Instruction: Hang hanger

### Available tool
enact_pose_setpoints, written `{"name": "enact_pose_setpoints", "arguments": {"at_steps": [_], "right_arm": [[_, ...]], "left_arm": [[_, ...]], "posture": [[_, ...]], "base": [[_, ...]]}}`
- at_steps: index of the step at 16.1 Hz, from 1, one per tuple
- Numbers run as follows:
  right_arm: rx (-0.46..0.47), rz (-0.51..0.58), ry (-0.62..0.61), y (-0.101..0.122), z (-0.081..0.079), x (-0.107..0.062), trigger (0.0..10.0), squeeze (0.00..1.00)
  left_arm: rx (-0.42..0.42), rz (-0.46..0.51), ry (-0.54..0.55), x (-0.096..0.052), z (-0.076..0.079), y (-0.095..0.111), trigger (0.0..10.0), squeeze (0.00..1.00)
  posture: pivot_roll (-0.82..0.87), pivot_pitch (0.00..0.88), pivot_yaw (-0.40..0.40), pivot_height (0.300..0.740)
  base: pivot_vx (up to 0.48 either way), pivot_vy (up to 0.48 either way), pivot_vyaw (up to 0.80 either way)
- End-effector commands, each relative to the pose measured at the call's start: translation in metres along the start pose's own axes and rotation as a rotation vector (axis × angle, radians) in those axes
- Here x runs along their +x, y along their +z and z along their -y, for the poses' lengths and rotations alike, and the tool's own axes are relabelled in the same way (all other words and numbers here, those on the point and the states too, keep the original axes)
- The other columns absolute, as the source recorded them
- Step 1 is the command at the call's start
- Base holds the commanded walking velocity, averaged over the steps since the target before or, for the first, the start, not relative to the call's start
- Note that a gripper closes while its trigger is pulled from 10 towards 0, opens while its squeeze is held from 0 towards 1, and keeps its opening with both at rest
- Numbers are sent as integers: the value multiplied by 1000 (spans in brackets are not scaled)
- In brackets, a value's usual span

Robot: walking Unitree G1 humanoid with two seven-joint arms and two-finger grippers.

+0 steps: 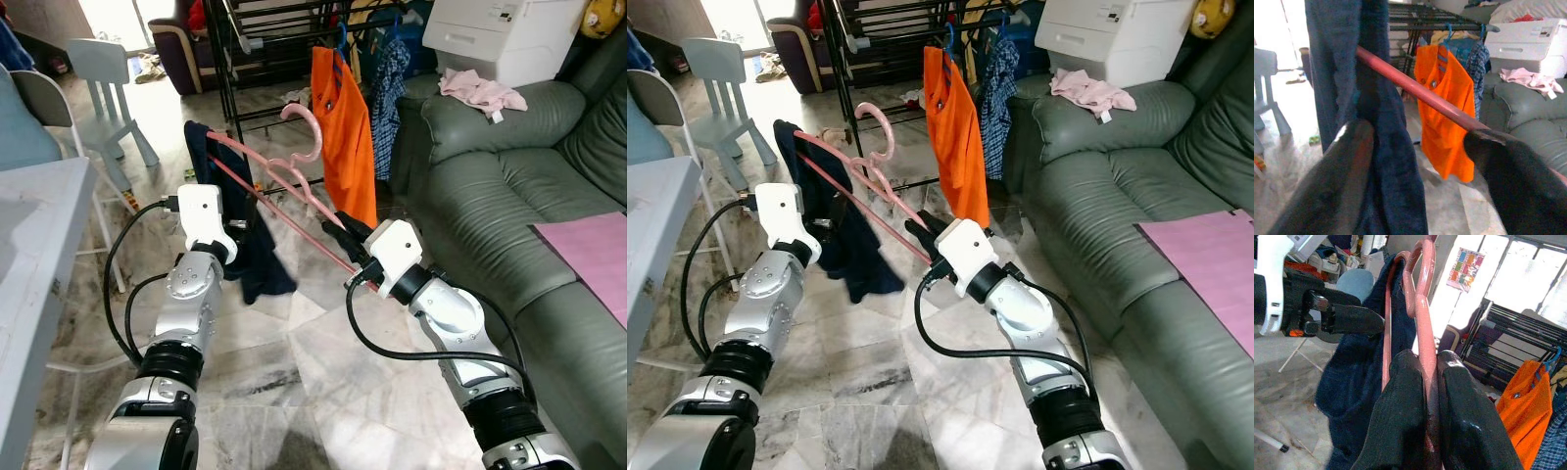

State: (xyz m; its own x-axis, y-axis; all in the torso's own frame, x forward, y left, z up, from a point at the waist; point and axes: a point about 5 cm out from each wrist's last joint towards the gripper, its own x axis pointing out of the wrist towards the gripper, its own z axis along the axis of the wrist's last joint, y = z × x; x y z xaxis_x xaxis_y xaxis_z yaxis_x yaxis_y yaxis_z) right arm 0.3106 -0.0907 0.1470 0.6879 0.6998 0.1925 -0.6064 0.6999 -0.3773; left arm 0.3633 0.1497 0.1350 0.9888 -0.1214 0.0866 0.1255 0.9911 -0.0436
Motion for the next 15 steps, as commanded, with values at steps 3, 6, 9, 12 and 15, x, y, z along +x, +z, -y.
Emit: {"name": "enact_pose_setpoints", "arguments": {"at_steps": [3,6,9,12,15], "right_arm": [[-32,69,18,15,0,9,10000,0],[-37,70,30,15,-2,8,10000,0],[-38,61,28,14,0,6,10000,0],[-43,52,22,12,1,6,10000,0],[-45,64,31,15,0,8,10000,0]], "left_arm": [[94,65,1,-1,1,10,10000,1000],[123,113,106,0,-12,17,10000,1000],[146,103,128,0,-17,17,10000,0],[183,118,130,1,-16,19,10000,0],[187,91,166,2,-20,15,10000,0]], "posture": [[-128,0,67,740],[-134,0,69,740],[-135,0,72,740],[-139,0,74,740],[-139,0,74,740]], "base": [[0,0,0],[0,0,0],[0,0,0],[0,0,0],[0,0,0]]}}
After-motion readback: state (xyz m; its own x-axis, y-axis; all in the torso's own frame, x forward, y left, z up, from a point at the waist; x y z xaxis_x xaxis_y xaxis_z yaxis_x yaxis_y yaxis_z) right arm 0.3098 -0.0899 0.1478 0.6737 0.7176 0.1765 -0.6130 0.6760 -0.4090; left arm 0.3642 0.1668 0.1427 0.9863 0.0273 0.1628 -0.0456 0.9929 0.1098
